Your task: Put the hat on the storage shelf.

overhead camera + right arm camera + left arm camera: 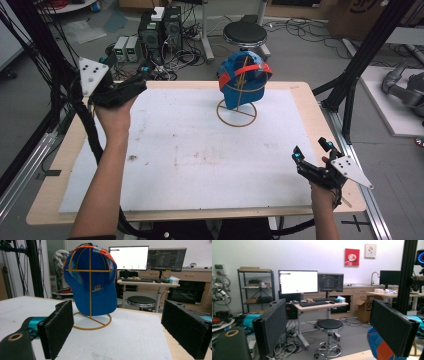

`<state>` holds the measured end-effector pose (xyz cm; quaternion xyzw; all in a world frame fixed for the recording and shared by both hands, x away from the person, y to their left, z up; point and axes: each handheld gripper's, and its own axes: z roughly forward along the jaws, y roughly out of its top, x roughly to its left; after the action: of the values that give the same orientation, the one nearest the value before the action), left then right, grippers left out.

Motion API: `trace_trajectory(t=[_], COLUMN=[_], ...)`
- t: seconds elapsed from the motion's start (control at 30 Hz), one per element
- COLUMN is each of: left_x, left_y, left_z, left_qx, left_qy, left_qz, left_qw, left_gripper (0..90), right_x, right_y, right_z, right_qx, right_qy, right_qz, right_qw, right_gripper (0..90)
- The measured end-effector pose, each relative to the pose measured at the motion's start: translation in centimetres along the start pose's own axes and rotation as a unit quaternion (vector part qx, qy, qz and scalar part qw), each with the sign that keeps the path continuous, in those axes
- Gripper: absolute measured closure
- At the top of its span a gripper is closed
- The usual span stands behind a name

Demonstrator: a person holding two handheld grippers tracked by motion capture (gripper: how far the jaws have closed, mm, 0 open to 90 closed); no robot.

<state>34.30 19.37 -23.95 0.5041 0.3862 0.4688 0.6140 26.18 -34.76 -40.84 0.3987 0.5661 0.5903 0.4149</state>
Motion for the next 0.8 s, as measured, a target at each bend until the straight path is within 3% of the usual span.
trace_trajectory(t=[0.2, 0.43, 0.8], left_x=[2.1, 4.1, 5.8], left_y=[-0.8, -2.1, -4.3], left_z=[-2.7, -5.2, -8.8], left_qx=[-0.008, 0.002, -0.008], left_qy=[0.025, 0.051, 0.07], left_qz=[0.004, 0.019, 0.026], left_qw=[0.9996, 0.9985, 0.9972], left_gripper=[15.1, 15.1, 15.1], right_x=[0.2, 0.3, 0.1], right_y=[0.1, 0.2, 0.8], right_z=[0.3, 0.6, 0.8], right_qx=[-0.002, -0.009, -0.024], right_qy=[0.004, 0.002, -0.004], right_qz=[-0.001, 0.001, 0.003], right_qw=[1.0, 1.0, 0.9997], right_gripper=[10.8, 10.8, 10.8])
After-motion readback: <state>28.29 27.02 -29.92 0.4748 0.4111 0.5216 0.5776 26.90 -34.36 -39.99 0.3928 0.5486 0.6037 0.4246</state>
